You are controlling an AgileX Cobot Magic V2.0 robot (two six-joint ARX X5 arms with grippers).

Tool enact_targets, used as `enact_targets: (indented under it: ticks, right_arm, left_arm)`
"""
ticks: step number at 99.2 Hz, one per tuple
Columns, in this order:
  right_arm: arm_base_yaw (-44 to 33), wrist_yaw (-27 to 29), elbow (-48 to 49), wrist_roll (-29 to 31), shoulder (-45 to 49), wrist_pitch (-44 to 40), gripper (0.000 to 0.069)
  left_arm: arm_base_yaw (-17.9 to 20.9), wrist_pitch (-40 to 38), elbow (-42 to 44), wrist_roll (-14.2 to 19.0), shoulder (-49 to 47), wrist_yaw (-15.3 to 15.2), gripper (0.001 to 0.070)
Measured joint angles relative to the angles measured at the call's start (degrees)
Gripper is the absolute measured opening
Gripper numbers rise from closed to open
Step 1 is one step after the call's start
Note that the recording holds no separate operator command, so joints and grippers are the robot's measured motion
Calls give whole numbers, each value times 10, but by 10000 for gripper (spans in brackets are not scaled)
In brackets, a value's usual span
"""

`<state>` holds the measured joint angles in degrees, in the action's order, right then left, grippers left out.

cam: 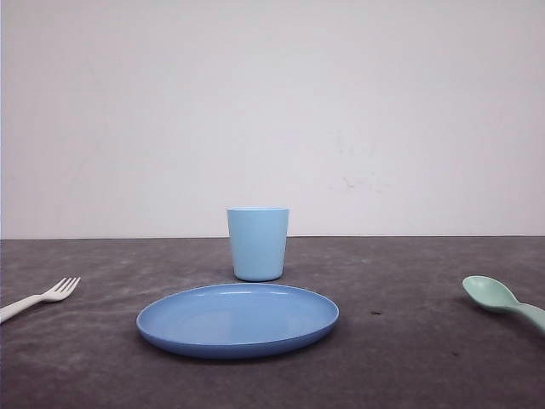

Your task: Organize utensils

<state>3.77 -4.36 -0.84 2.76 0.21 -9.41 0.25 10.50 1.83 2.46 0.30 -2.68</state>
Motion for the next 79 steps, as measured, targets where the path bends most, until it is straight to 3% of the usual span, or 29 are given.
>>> enact_targets:
  ticks: [79]
  right_arm:
    - [0, -2, 0, 19, 0, 11, 14]
  left_arm:
    - [0, 0, 0, 0, 0, 0, 17]
